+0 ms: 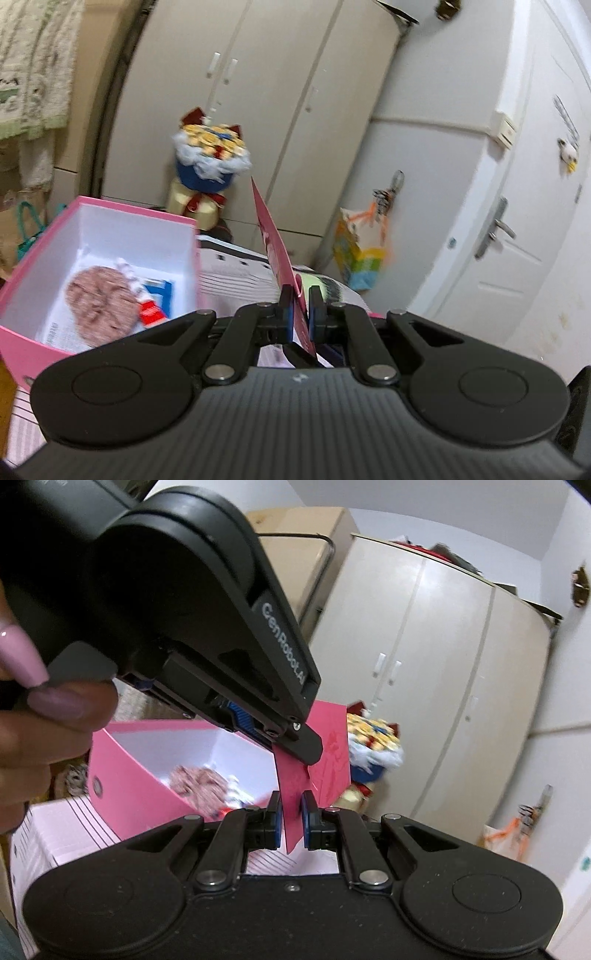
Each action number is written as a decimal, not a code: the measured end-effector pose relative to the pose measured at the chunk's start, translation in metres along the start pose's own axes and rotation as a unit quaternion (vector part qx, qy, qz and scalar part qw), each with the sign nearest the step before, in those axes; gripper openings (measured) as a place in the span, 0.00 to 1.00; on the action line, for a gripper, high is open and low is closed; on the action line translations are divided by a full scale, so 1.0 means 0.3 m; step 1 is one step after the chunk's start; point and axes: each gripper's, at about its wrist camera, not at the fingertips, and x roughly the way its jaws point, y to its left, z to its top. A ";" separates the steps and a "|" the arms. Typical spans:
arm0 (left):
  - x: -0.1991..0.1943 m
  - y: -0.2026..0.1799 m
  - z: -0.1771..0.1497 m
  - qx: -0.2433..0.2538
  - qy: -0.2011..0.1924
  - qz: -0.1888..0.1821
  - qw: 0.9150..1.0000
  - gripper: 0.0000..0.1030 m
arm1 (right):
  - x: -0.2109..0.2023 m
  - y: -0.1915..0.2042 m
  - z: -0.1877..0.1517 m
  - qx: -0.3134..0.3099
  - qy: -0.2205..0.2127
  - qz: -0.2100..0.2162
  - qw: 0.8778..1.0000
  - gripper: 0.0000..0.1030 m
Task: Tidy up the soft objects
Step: 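Lift the pink card and carry it over the pink box with the right gripper, then lower the card into the box and open the right gripper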
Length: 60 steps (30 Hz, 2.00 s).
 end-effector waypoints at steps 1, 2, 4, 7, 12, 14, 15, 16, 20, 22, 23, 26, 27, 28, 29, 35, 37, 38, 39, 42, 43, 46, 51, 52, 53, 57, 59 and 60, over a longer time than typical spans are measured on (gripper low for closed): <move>-0.004 0.027 0.013 -0.003 -0.003 0.004 1.000 0.06 | 0.016 0.009 0.009 -0.001 -0.003 0.005 1.000 0.11; -0.006 0.048 0.024 -0.005 -0.005 0.007 1.000 0.06 | 0.035 0.020 0.019 -0.002 -0.005 0.010 1.000 0.11; -0.003 0.092 0.044 -0.005 -0.010 0.016 1.000 0.06 | 0.079 0.034 0.035 -0.001 -0.008 0.022 1.000 0.11; 0.013 0.161 0.065 -0.015 -0.012 0.025 1.000 0.06 | 0.157 0.052 0.055 0.004 -0.007 0.037 0.999 0.11; 0.080 0.279 0.086 -0.043 -0.003 0.031 0.999 0.06 | 0.293 0.046 0.062 0.009 0.012 0.055 0.998 0.12; 0.118 0.319 0.090 -0.052 0.005 0.032 0.998 0.06 | 0.344 0.048 0.059 0.006 0.024 0.059 0.998 0.12; 0.133 0.333 0.089 -0.056 0.009 0.031 0.998 0.06 | 0.351 0.057 0.059 0.004 0.031 0.059 0.998 0.12; 0.151 0.349 0.090 -0.061 0.012 0.029 0.998 0.06 | 0.366 0.056 0.060 0.002 0.036 0.059 0.998 0.12; 0.210 0.389 0.105 -0.072 0.029 0.012 0.997 0.06 | 0.434 0.054 0.071 0.003 0.057 0.068 0.996 0.12; 0.233 0.401 0.108 -0.072 0.035 0.011 0.997 0.07 | 0.452 0.053 0.078 -0.006 0.068 0.060 0.996 0.12; 0.248 0.410 0.107 -0.077 0.040 0.010 0.996 0.07 | 0.463 0.049 0.080 -0.007 0.075 0.061 0.995 0.12; 0.281 0.439 0.094 -0.095 0.053 0.012 0.994 0.07 | 0.503 0.033 0.079 0.007 0.103 0.080 0.991 0.12; 0.291 0.449 0.090 -0.098 0.057 0.015 0.993 0.07 | 0.510 0.038 0.075 0.004 0.110 0.081 0.991 0.12; 0.302 0.459 0.084 -0.103 0.061 0.020 0.993 0.07 | 0.520 0.043 0.071 -0.003 0.117 0.080 0.990 0.12; 0.310 0.470 0.078 -0.110 0.067 0.023 0.991 0.07 | 0.533 0.047 0.068 -0.009 0.123 0.080 0.989 0.12; 0.339 0.497 0.074 -0.126 0.112 0.054 0.984 0.13 | 0.577 0.031 0.066 0.007 0.158 0.105 0.982 0.16; 0.330 0.488 0.079 -0.115 0.124 0.072 0.983 0.21 | 0.550 0.027 0.069 0.021 0.165 0.125 0.978 0.28; 0.316 0.479 0.080 -0.107 0.125 0.084 0.983 0.31 | 0.541 0.020 0.070 0.030 0.166 0.130 0.977 0.39; 0.300 0.472 0.081 -0.099 0.122 0.093 0.983 0.35 | 0.531 0.014 0.074 0.037 0.167 0.137 0.976 0.43; 0.234 0.439 0.083 -0.072 0.105 0.109 0.986 0.45 | 0.505 -0.009 0.085 0.059 0.161 0.157 0.973 0.57; 0.209 0.429 0.085 -0.064 0.101 0.114 0.986 0.47 | 0.493 -0.012 0.087 0.066 0.161 0.163 0.971 0.58; 0.147 0.398 0.092 -0.047 0.091 0.122 0.987 0.51 | 0.461 -0.031 0.090 0.090 0.162 0.177 0.967 0.59; 0.055 0.344 0.104 -0.019 0.079 0.130 0.988 0.56 | 0.394 -0.061 0.099 0.119 0.157 0.192 0.961 0.61; 0.033 0.329 0.105 -0.011 0.076 0.132 0.988 0.58 | 0.387 -0.067 0.101 0.123 0.157 0.193 0.961 0.62; 0.020 0.317 0.105 -0.005 0.074 0.132 0.988 0.58 | 0.373 -0.074 0.105 0.128 0.158 0.194 0.960 0.62; -0.045 0.263 0.107 0.020 0.071 0.128 0.989 0.61 | 0.329 -0.098 0.120 0.135 0.158 0.188 0.960 0.64; -0.076 0.232 0.104 0.036 0.067 0.128 0.989 0.63 | 0.300 -0.109 0.128 0.136 0.156 0.187 0.960 0.65; -0.091 0.216 0.102 0.043 0.066 0.126 0.989 0.63 | 0.280 -0.115 0.133 0.137 0.155 0.186 0.960 0.65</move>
